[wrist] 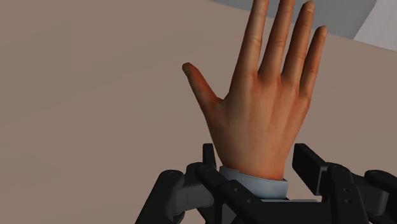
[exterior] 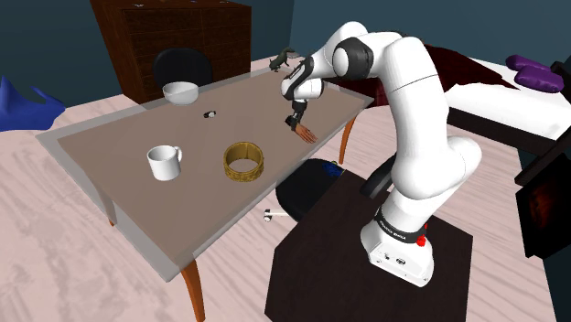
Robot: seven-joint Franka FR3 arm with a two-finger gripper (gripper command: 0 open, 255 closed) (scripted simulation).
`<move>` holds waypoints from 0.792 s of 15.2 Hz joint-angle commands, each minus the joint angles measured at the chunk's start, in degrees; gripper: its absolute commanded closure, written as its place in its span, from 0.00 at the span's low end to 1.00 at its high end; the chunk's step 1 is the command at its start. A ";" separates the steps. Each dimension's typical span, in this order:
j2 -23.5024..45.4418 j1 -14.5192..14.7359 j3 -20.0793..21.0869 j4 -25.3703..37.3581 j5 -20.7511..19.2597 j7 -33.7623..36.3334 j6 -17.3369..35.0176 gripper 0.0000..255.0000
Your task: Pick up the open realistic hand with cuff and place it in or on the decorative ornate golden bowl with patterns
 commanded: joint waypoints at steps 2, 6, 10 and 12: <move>-1.75 0.24 -0.34 -0.52 -0.30 0.12 -1.24 1.00; -3.93 0.56 -0.78 -0.90 -0.73 0.32 -3.03 1.00; -6.01 0.86 -1.20 -1.09 -1.18 0.54 -4.92 1.00; -7.00 1.00 -1.41 -1.10 -1.41 0.65 -5.89 1.00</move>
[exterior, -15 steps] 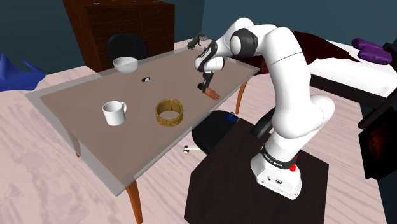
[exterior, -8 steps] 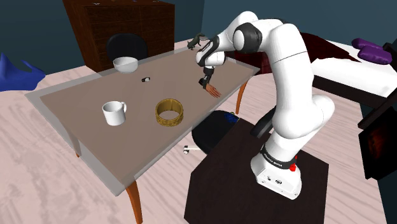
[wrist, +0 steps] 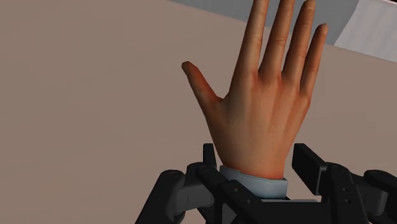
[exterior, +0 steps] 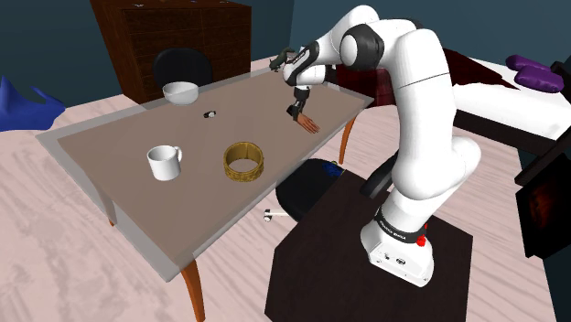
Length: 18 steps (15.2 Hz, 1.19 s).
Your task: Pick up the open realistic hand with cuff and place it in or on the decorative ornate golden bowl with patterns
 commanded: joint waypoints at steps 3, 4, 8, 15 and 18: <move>-1.86 0.29 -0.41 0.31 -0.48 0.31 -2.17 1.00; -2.33 0.35 -0.50 0.37 -0.60 0.37 -2.68 1.00; -4.10 0.58 -0.86 0.74 -1.06 0.60 -4.80 1.00; -7.47 1.98 -1.30 -0.11 -2.02 2.02 -7.28 1.00; -10.42 5.30 -1.15 -4.75 -3.02 5.46 -5.56 1.00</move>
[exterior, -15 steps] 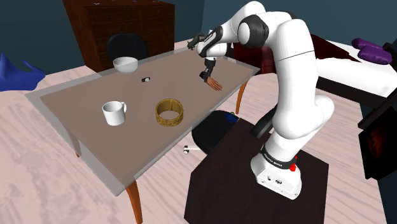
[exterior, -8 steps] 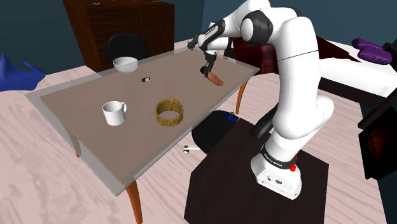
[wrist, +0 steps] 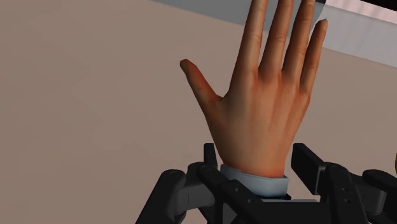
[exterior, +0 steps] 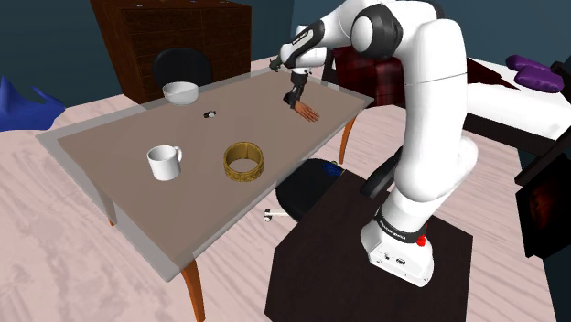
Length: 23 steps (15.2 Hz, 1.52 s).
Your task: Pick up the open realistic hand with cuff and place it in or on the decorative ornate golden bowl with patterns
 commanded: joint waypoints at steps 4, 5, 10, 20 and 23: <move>-4.29 5.53 0.47 -6.65 -1.74 6.28 2.40 1.00; -5.00 6.59 0.60 -7.70 -2.09 7.56 2.75 1.00; -7.89 11.74 1.48 -11.85 -3.77 14.21 3.98 1.00; -10.39 21.36 4.17 -14.93 -6.57 27.93 4.27 1.00; -10.28 24.08 5.13 -14.53 -7.22 31.98 3.84 1.00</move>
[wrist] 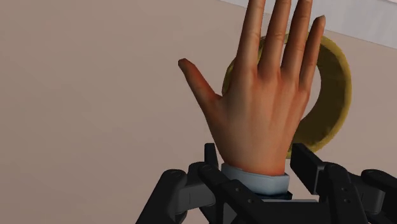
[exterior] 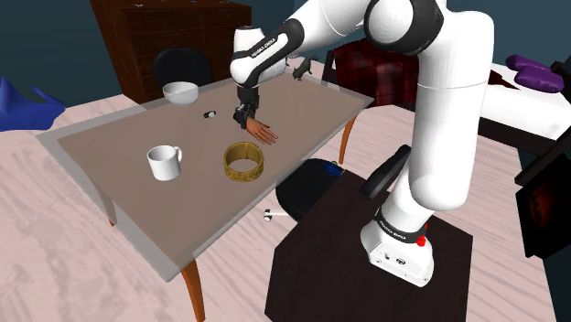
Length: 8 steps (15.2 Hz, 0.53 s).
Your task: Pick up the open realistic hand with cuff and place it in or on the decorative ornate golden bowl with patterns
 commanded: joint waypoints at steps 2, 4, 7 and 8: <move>0.50 2.63 0.97 0.60 -0.55 4.02 -0.26 1.00; 0.98 4.39 1.61 1.48 -0.89 6.62 -0.77 1.00; 1.94 4.63 1.78 1.26 -0.82 7.03 0.39 1.00; 2.39 4.61 1.81 1.09 -0.76 7.02 1.01 1.00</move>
